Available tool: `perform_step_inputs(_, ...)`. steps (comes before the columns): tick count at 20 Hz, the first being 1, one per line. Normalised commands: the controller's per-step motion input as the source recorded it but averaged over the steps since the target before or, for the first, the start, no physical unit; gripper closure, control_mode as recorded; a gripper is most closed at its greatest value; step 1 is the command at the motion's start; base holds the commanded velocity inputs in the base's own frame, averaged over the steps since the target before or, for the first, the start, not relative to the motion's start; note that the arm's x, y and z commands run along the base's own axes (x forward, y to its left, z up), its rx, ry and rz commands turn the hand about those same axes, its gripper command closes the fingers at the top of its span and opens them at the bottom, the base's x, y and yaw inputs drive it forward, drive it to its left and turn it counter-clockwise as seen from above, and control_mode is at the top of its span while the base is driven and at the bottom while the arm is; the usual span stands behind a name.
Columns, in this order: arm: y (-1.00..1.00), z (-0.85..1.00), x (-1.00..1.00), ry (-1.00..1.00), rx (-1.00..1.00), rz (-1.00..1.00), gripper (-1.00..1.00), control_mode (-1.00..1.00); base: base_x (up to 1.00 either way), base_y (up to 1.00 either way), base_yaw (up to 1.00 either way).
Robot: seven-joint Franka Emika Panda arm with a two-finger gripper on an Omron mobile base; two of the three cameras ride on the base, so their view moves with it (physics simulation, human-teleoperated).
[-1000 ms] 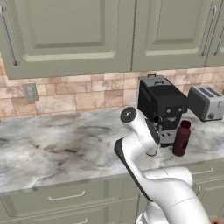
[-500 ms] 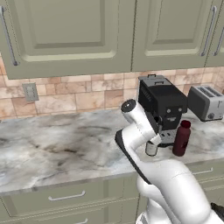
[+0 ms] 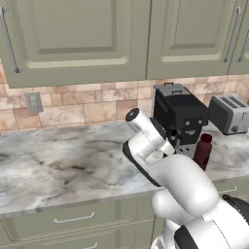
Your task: There is a wine glass and glass cup on the dining counter. Place the wine bottle next to the wine glass and the juice bottle next to the glass cup.
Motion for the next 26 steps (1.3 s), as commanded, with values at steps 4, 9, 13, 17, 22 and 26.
perform_step_inputs(4, -0.05, -0.23, 0.11, 0.0, -0.14, 0.02, -1.0, -1.0, 0.0, 0.0, 0.0)
perform_step_inputs(9, -0.11, -0.2, 0.04, 0.0, -0.13, 0.02, -1.0, -1.0, 0.0, 0.0, 0.0)
perform_step_inputs(13, -0.19, -0.06, -0.06, -0.04, -0.03, 0.04, -1.0, -1.0, 0.0, 0.0, 0.0)
perform_step_inputs(17, -0.19, 0.0, -0.12, -0.01, -0.01, 0.03, -1.0, -1.0, 0.0, 0.0, 0.0)
perform_step_inputs(22, -0.2, 0.0, -0.11, 0.0, 0.0, 0.01, -1.0, -1.0, 0.0, 0.0, 0.0)
perform_step_inputs(26, -0.18, -0.05, -0.01, 0.0, -0.01, 0.0, -1.0, -1.0, 0.0, 0.0, 0.0)
